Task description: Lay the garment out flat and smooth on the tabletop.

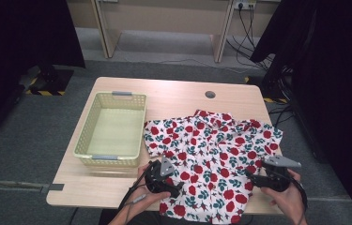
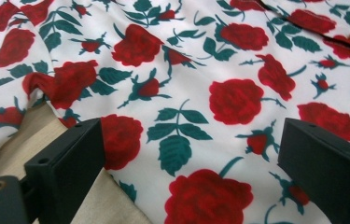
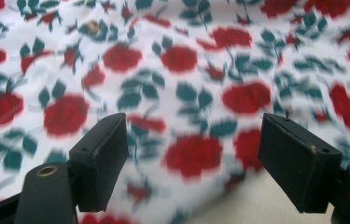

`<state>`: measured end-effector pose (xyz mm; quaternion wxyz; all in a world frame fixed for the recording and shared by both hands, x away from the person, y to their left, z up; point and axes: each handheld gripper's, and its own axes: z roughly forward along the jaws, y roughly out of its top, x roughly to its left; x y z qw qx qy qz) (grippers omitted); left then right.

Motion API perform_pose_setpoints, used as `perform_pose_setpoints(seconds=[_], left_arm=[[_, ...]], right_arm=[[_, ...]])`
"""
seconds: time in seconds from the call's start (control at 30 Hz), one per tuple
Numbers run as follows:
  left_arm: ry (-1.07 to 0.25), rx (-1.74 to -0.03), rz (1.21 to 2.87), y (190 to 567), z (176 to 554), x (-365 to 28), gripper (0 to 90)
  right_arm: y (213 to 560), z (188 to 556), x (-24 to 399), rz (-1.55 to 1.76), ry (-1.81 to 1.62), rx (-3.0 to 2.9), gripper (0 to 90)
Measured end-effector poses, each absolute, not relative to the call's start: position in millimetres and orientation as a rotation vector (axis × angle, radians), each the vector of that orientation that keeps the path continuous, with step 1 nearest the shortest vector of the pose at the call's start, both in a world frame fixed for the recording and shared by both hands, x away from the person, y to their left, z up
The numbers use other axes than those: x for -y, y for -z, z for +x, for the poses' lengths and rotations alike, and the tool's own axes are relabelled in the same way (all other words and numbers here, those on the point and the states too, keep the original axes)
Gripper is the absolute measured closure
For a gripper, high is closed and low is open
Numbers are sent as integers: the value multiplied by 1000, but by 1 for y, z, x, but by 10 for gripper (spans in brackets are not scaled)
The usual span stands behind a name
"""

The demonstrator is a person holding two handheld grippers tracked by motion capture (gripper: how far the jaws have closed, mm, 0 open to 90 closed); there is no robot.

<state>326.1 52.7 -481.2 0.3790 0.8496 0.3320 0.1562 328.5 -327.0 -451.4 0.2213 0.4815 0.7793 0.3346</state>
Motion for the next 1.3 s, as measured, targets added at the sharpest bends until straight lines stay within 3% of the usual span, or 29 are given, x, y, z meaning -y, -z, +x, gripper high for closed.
perform_pose_setpoints(seconds=[0.33, 1.17, 1.23, 1.27, 1.3], left_arm=[[-367, -873, 2182, 484, 330, -53, 39], [-364, -872, 2185, 484, 331, -53, 35], [-364, -872, 2184, 484, 331, -53, 34], [-364, -872, 2185, 484, 331, -53, 34], [-365, -872, 2185, 484, 331, -52, 33]], right_arm=[[462, 279, 345, 1375, -841, -2150, 267], [472, 278, 309, 1360, -900, -2181, 282], [474, 273, 315, 1365, -913, -2174, 350], [475, 268, 319, 1337, -951, -2172, 451], [475, 266, 320, 1337, -955, -2171, 487]])
